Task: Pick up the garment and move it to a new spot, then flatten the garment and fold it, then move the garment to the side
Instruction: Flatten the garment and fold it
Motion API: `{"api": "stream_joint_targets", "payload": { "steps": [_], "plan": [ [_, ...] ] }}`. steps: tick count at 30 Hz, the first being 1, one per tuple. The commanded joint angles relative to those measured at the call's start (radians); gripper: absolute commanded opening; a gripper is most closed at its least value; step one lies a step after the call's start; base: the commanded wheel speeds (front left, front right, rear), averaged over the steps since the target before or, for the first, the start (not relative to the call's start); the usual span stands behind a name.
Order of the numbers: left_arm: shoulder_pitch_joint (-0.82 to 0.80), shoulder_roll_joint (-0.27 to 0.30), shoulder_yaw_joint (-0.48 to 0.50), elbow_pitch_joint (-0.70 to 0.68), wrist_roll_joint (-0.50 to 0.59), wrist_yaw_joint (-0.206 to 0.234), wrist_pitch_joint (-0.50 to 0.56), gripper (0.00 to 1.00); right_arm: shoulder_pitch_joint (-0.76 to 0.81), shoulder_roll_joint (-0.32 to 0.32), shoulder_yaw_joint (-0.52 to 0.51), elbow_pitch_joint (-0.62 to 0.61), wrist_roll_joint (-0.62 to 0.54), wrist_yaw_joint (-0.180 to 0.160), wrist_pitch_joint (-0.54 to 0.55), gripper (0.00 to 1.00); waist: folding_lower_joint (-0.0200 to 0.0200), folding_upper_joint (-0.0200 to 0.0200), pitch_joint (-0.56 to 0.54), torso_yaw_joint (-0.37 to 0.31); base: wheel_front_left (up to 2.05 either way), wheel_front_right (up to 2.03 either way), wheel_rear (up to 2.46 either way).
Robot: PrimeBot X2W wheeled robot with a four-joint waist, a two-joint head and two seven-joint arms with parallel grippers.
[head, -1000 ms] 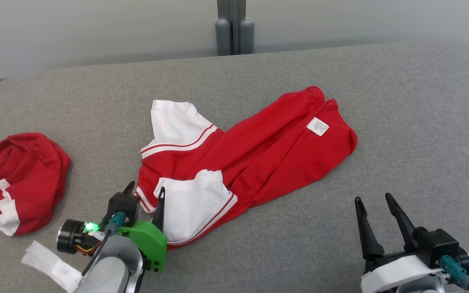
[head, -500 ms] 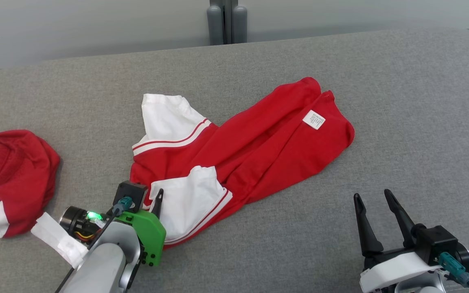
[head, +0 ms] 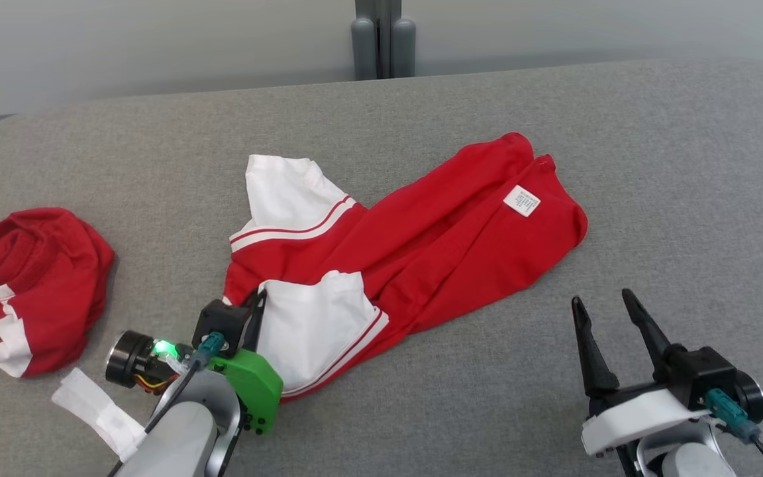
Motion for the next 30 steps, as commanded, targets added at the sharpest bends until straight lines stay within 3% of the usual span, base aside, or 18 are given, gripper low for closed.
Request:
{"api": "stream_joint_targets", "payload": {
  "steps": [1, 5, 11, 15, 23, 30],
  "plan": [
    [0.023, 0.004, -0.002, -0.018, -0.003, 0.010, -0.014, 0.00, -0.039, -0.003, -0.006, 0.023, -0.015, 0.000, 0.000, 1.00, 0.0000, -0.0001, 0.008, 0.022, 0.00, 0.00, 0.00],
    [0.053, 0.007, -0.008, -0.077, -0.004, 0.021, -0.030, 0.00, -0.169, -0.051, -0.009, 0.141, -0.004, 0.000, 0.000, 1.00, 0.0000, -0.0001, 0.020, 0.057, 0.00, 0.00, 0.00],
    [0.071, 0.023, -0.007, -0.153, -0.005, 0.035, -0.024, 0.00, -0.439, -0.249, 0.086, 0.408, 0.032, 0.000, 0.068, 1.00, 0.0000, -0.0001, 0.052, 0.112, 0.00, 0.00, 0.00],
    [0.047, 0.025, -0.013, -0.179, -0.001, 0.030, -0.024, 0.00, -0.587, -0.338, 0.169, 0.532, 0.081, 0.000, 0.150, 1.00, 0.0000, -0.0001, 0.090, 0.154, 0.00, 0.00, 0.00],
    [0.001, 0.016, -0.027, -0.186, 0.001, 0.007, -0.052, 0.00, -0.759, -0.419, 0.339, 0.669, 0.243, 0.000, 0.238, 1.00, 0.0000, -0.0001, 0.162, 0.207, 0.00, 0.00, 0.00],
    [-0.021, 0.013, -0.034, -0.167, 0.001, 0.003, -0.069, 0.00, -0.841, -0.433, 0.460, 0.747, 0.319, 0.000, 0.265, 1.00, 0.0000, -0.0001, 0.197, 0.217, 0.00, 0.00, 0.00]
  ]
}}
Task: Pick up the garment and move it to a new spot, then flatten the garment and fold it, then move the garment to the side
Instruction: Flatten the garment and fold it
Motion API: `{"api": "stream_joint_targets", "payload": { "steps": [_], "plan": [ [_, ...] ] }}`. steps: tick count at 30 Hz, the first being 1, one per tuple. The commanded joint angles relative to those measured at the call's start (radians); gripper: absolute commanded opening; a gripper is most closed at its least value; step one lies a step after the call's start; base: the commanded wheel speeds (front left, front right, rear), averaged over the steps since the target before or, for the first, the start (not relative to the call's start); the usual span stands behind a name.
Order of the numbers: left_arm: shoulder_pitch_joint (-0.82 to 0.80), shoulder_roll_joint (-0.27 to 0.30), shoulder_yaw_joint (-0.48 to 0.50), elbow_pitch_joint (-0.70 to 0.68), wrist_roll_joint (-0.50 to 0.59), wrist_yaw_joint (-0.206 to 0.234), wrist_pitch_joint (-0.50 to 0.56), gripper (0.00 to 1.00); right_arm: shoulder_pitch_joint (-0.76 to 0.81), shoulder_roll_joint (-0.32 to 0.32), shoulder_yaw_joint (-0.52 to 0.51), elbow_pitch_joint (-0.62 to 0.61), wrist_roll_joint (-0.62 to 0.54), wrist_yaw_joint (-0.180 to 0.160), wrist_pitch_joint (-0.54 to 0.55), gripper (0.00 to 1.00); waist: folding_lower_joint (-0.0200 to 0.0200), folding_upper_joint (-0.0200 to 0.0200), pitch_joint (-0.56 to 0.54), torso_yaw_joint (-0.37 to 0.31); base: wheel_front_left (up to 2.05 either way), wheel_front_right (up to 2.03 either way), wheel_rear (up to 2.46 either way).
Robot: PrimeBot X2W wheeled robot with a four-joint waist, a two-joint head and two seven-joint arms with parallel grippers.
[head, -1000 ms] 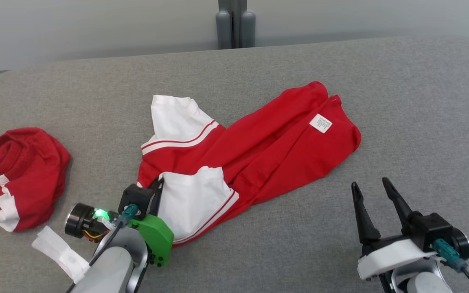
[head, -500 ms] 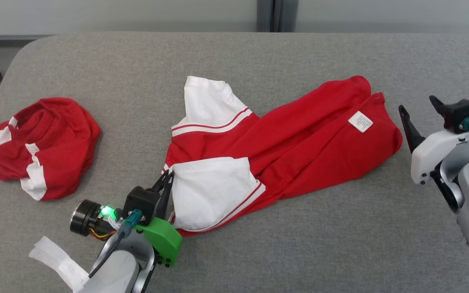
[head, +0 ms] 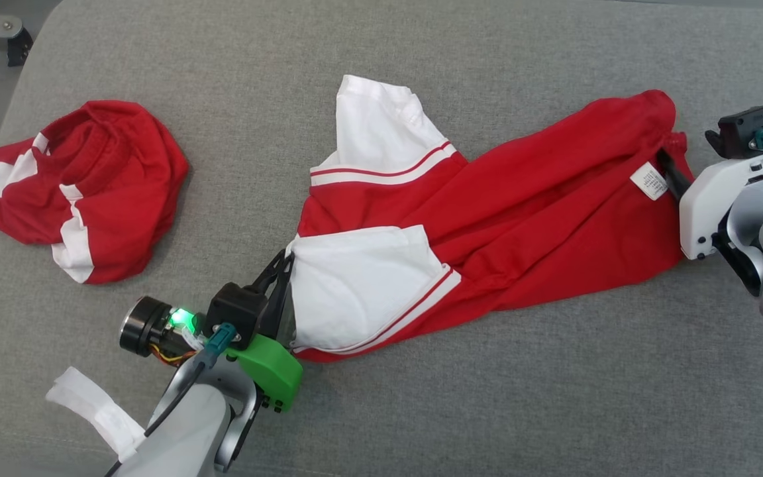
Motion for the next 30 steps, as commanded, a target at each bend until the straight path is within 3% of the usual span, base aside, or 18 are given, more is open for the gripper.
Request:
{"api": "stream_joint_targets", "payload": {
  "steps": [1, 2, 3, 4, 5, 6, 19, 25, 30],
  "plan": [
    [-0.020, -0.002, -0.002, 0.006, 0.000, -0.005, -0.004, 0.00, -0.019, 0.000, 0.023, 0.009, 0.015, -0.001, -0.001, 1.00, -0.0001, 0.0000, 0.018, 0.011, 0.00, 0.00, 0.00],
    [-0.023, -0.003, -0.002, 0.008, -0.001, -0.005, -0.006, 0.00, -0.029, -0.003, 0.036, 0.015, 0.024, -0.001, -0.006, 0.91, -0.0001, 0.0000, 0.020, 0.011, 0.00, 0.00, 0.00],
    [-0.026, -0.005, -0.004, 0.010, -0.002, -0.006, -0.009, 0.00, -0.038, -0.005, 0.048, 0.019, 0.030, -0.001, -0.012, 0.74, -0.0001, 0.0000, 0.022, 0.011, 0.00, 0.00, 0.00],
    [-0.028, -0.006, -0.005, 0.014, -0.003, -0.008, -0.010, 0.00, -0.044, -0.007, 0.065, 0.026, 0.040, -0.001, -0.017, 0.43, -0.0001, 0.0000, 0.024, 0.010, 0.00, 0.00, 0.00],
    [-0.030, -0.008, -0.006, 0.018, -0.006, -0.007, -0.012, 0.00, -0.049, -0.006, 0.081, 0.033, 0.049, -0.001, -0.023, 0.26, -0.0001, 0.0000, 0.024, 0.010, 0.00, 0.00, 0.00],
    [-0.032, -0.008, -0.006, 0.021, -0.007, -0.008, -0.012, 0.00, -0.053, -0.006, 0.093, 0.039, 0.055, -0.001, -0.027, 0.00, -0.0001, 0.0000, 0.024, 0.009, 0.00, 0.00, 0.00],
    [-0.035, 0.007, 0.001, 0.050, -0.015, 0.010, -0.044, 0.00, -0.092, -0.023, 0.273, 0.067, 0.142, -0.001, -0.110, 0.00, -0.0001, 0.0000, -0.007, -0.018, 0.00, 0.00, 0.00],
    [-0.046, 0.030, 0.029, -0.021, -0.033, 0.011, -0.074, 0.00, -0.135, -0.041, 0.257, 0.093, 0.160, -0.001, -0.212, 0.00, -0.0001, 0.0000, -0.056, -0.041, 0.00, 0.00, 0.00],
    [-0.128, 0.096, 0.060, -0.142, -0.035, -0.027, -0.043, 0.00, -0.187, -0.072, 0.218, 0.058, 0.155, -0.001, -0.250, 0.00, -0.0001, 0.0000, -0.103, -0.082, 0.00, 0.00, 0.00]
  ]
}}
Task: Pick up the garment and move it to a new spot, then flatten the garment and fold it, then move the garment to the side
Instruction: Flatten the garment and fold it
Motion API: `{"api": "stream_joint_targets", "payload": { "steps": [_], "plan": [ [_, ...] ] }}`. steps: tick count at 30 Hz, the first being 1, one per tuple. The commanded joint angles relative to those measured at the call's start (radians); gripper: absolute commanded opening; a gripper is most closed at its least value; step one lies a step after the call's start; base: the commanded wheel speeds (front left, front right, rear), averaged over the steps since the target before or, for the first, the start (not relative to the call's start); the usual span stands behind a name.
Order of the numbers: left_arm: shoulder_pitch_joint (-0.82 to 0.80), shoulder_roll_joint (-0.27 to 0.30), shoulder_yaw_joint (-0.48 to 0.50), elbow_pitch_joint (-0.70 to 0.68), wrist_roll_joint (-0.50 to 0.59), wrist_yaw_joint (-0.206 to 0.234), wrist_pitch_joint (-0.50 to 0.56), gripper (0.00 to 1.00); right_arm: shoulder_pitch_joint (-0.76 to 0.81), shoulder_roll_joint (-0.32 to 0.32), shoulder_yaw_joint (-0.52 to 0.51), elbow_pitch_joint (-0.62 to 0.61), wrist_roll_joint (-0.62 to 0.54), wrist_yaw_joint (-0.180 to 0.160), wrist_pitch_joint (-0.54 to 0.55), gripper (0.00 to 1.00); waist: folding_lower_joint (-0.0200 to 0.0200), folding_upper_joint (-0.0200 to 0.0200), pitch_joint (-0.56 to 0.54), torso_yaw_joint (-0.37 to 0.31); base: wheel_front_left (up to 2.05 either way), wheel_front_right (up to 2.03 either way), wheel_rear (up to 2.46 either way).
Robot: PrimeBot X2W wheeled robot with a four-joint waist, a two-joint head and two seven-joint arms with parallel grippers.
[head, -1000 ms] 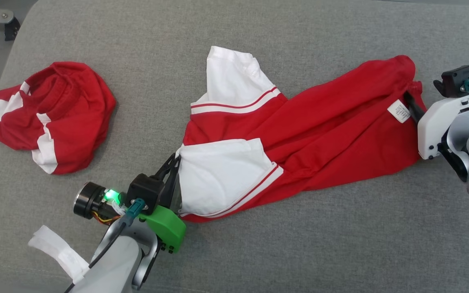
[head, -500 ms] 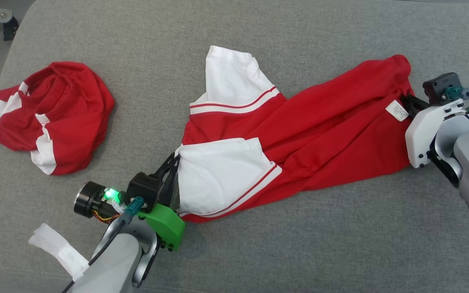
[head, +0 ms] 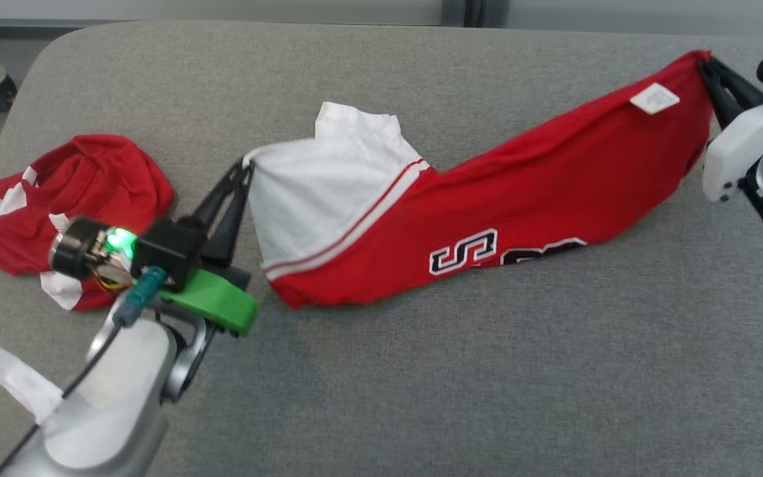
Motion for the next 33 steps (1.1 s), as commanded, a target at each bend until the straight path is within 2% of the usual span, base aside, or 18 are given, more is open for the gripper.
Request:
{"api": "stream_joint_targets", "payload": {
  "steps": [1, 7, 13, 19, 23, 25, 27, 33],
  "plan": [
    [-0.055, 0.021, 0.011, -0.030, -0.002, -0.018, 0.023, 0.00, -0.034, -0.010, -0.013, -0.014, -0.004, -0.001, -0.008, 0.00, 0.0000, -0.0001, -0.034, -0.042, 0.00, 0.00, 0.00],
    [-0.296, 0.092, 0.045, -0.133, 0.031, -0.080, 0.115, 0.00, -0.163, -0.028, -0.073, -0.093, -0.035, -0.001, -0.016, 0.00, 0.0000, -0.0001, -0.037, -0.100, 0.00, 0.00, 0.00],
    [-0.462, 0.126, 0.080, -0.178, 0.052, -0.094, 0.147, 0.00, -0.227, -0.039, -0.130, -0.197, -0.068, -0.001, -0.020, 0.00, 0.0000, -0.0001, -0.073, -0.145, 0.00, 0.00, 0.00],
    [-0.562, 0.144, 0.102, -0.181, 0.053, -0.105, 0.158, 0.00, -0.198, -0.063, -0.193, -0.293, -0.090, -0.001, -0.019, 0.00, 0.0000, -0.0001, -0.118, -0.166, 0.00, 0.00, 0.00],
    [-0.635, 0.123, 0.097, -0.102, 0.014, -0.129, 0.184, 0.00, -0.186, -0.063, -0.200, -0.315, -0.124, -0.001, -0.004, 0.00, 0.0000, -0.0001, -0.107, -0.177, 0.00, 0.00, 0.00],
    [-0.697, 0.129, 0.075, -0.041, 0.024, -0.144, 0.190, 0.00, -0.206, -0.051, -0.195, -0.315, -0.135, -0.001, 0.009, 0.00, 0.0000, -0.0001, -0.077, -0.182, 0.00, 0.00, 0.00],
    [-0.752, 0.107, 0.062, 0.034, -0.005, -0.154, 0.190, 0.00, -0.239, -0.034, -0.193, -0.301, -0.147, -0.001, 0.025, 0.00, 0.0000, -0.0001, -0.037, -0.189, 0.00, 0.00, 0.00],
    [-1.029, 0.076, -0.020, 0.282, 0.012, -0.168, 0.160, 0.00, -0.435, 0.037, -0.201, -0.197, -0.198, -0.001, 0.062, 0.00, 0.0000, -0.0001, 0.163, -0.210, 0.00, 0.00, 0.00]
  ]
}}
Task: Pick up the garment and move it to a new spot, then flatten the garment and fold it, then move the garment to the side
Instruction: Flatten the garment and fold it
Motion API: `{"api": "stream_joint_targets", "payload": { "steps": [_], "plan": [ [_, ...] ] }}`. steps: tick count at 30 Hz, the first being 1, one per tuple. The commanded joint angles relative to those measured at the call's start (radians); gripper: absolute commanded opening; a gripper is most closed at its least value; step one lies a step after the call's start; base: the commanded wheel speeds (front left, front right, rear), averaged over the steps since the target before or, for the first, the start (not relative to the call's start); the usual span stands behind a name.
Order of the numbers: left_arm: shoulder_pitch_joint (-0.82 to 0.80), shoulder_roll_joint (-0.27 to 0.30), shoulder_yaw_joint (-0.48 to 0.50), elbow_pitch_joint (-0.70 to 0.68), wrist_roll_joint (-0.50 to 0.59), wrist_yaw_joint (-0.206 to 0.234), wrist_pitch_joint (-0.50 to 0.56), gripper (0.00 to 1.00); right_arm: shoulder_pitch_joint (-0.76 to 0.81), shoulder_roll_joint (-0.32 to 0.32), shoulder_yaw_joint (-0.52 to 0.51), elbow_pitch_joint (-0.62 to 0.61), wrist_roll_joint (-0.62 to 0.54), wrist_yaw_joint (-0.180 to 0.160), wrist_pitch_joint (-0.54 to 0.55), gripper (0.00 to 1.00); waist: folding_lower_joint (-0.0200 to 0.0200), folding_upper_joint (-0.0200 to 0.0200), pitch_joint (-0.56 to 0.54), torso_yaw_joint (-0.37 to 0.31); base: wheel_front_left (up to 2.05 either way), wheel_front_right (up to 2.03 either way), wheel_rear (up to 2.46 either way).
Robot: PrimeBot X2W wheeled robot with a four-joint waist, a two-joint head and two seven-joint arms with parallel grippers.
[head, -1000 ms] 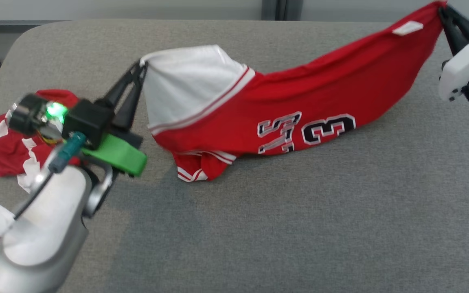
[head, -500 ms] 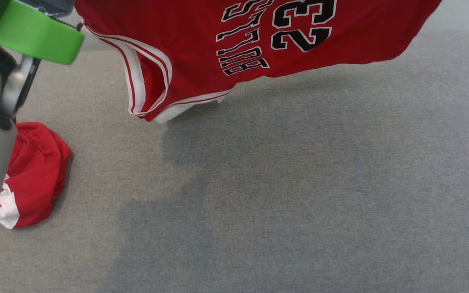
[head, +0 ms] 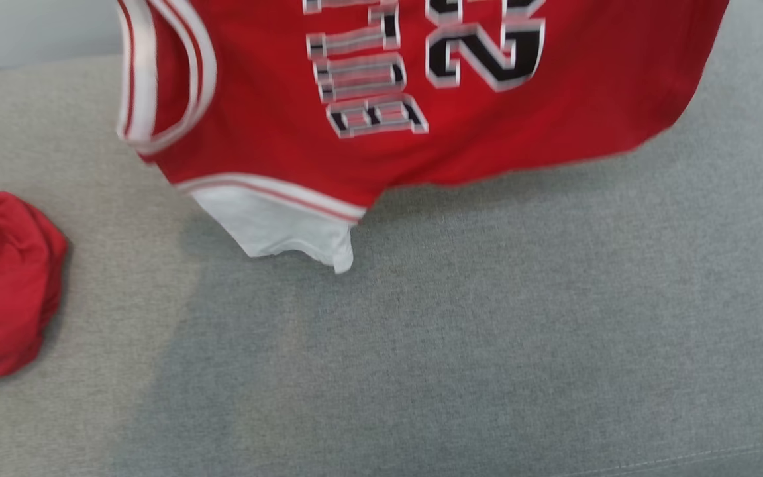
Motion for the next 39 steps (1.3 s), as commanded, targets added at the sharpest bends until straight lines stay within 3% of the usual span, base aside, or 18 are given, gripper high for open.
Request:
{"api": "stream_joint_targets", "payload": {
  "steps": [1, 6, 9, 13, 18, 25, 32, 39],
  "plan": [
    [-0.065, -0.007, -0.011, 0.040, 0.013, -0.001, -0.022, 0.00, -0.058, 0.021, -0.018, 0.026, -0.015, -0.001, -0.003, 0.00, 0.0000, -0.0001, 0.200, -0.016, 0.00, 0.00, 0.00],
    [-0.290, -0.016, -0.054, 0.214, 0.091, 0.000, -0.177, 0.00, -0.245, 0.109, -0.104, 0.148, -0.105, -0.001, -0.055, 0.00, 0.0000, -0.0001, 0.352, -0.053, 0.00, 0.00, 0.00],
    [-0.394, -0.031, -0.049, 0.265, 0.135, 0.040, -0.239, 0.00, -0.330, 0.139, -0.199, 0.182, -0.193, -0.001, -0.078, 0.00, 0.0000, -0.0001, 0.413, -0.071, 0.00, 0.00, 0.00],
    [-0.456, -0.052, -0.009, 0.148, 0.166, 0.096, -0.247, 0.00, -0.337, 0.171, -0.364, 0.036, -0.367, -0.001, -0.080, 0.00, 0.0000, -0.0001, 0.484, -0.063, 0.00, 0.00, 0.00],
    [-0.322, -0.044, 0.053, -0.010, 0.147, 0.086, -0.247, 0.00, -0.235, 0.216, -0.465, -0.059, -0.501, -0.001, -0.080, 0.00, 0.0000, -0.0001, 0.526, -0.016, 0.00, 0.00, 0.00],
    [-0.041, -0.059, 0.118, -0.149, 0.137, 0.042, -0.248, 0.00, -0.091, 0.230, -0.505, -0.001, -0.528, -0.001, -0.081, 0.00, 0.0000, -0.0001, 0.512, 0.039, 0.00, 0.00, 0.00],
    [0.343, -0.058, 0.216, -0.325, 0.108, 0.014, -0.248, 0.00, 0.138, 0.214, -0.565, -0.040, -0.459, -0.001, -0.081, 0.00, 0.0000, -0.0001, 0.373, 0.070, 0.00, 0.00, 0.00],
    [0.741, -0.045, 0.290, -0.433, 0.070, 0.000, -0.248, 0.00, 0.441, 0.195, -0.558, -0.130, -0.361, -0.001, -0.081, 0.00, 0.0000, -0.0001, 0.186, 0.073, 0.00, 0.00, 0.00]
  ]
}}
